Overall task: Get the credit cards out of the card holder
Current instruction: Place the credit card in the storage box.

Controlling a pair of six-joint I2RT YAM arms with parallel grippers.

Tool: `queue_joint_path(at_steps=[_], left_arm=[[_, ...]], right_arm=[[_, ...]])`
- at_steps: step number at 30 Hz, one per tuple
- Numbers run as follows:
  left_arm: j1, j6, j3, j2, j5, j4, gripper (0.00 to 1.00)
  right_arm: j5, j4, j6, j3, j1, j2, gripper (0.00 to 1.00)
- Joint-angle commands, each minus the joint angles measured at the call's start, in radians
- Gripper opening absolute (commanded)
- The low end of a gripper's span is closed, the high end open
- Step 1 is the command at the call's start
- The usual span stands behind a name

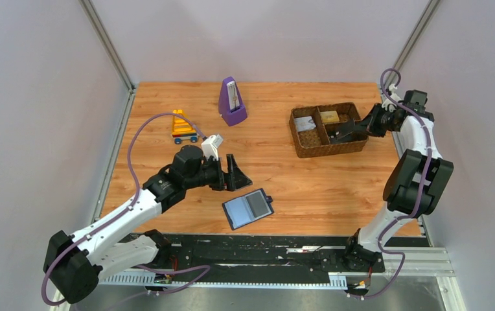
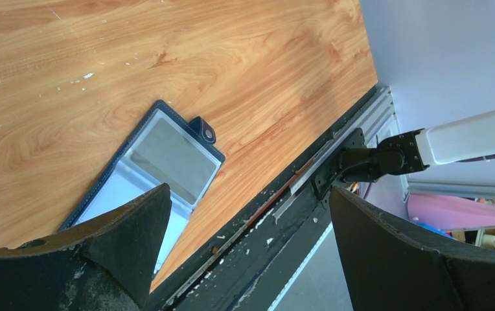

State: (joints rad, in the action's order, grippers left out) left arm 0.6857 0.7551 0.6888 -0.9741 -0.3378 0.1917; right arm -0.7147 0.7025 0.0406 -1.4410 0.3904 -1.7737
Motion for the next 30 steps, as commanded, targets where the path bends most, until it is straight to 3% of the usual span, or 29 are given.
queue_joint_path(at_steps=[1,20,30], left_arm=[[0.002,-0.017,0.027,-0.014,-0.001,-0.023,1.00],[-0.002,-0.023,0.025,-0.055,-0.015,-0.033,1.00],[-0.007,-0.020,0.019,-0.075,-0.015,-0.047,1.00]], right_arm=[[-0.045,-0.026,-0.036,-0.044,-0.002,-0.023,0.00],[-0.109,-0.060,-0.027,-0.079,-0.027,-0.145,0.01],[-0.122,-0.096,-0.036,-0.090,-0.032,-0.206,0.06]])
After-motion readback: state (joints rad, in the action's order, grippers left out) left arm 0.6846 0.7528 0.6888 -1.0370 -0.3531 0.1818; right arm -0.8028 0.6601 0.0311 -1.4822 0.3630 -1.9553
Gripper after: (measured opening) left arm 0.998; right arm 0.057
